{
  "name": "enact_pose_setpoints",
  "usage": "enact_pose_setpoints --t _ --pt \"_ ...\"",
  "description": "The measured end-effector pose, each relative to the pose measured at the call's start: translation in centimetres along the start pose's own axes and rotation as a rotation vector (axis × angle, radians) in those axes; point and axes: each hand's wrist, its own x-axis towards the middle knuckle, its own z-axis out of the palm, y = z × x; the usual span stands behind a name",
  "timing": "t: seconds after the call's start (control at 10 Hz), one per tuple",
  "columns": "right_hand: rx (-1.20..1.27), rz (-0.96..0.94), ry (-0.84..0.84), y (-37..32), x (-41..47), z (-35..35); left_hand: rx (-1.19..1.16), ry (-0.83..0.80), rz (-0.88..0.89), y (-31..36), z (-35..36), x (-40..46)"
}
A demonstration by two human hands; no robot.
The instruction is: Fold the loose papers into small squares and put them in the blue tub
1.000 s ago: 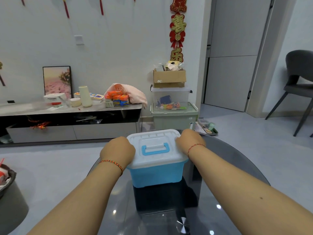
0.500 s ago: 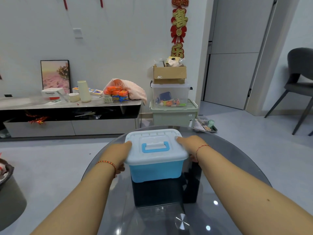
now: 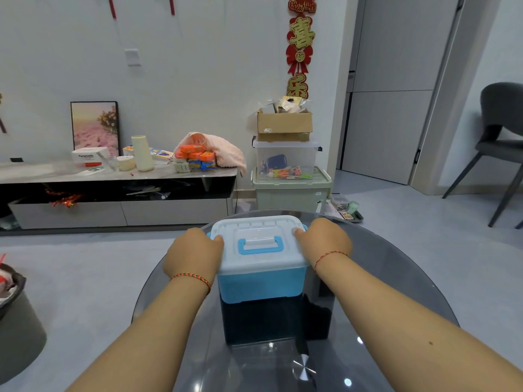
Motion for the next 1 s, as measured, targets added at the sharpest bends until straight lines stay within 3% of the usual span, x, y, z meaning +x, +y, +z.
enact_pose_setpoints --t 0.5,1.0 --pt "-0.123 -0.103 0.042 -0.5 0.4 -0.2 0.204 0.036 0.116 1.0 -0.1 0.8" --pt "-0.038 -0.134 0.01 0.2 0.4 -1.3 0.019 -0.001 0.092 0.1 -0.8 0.8"
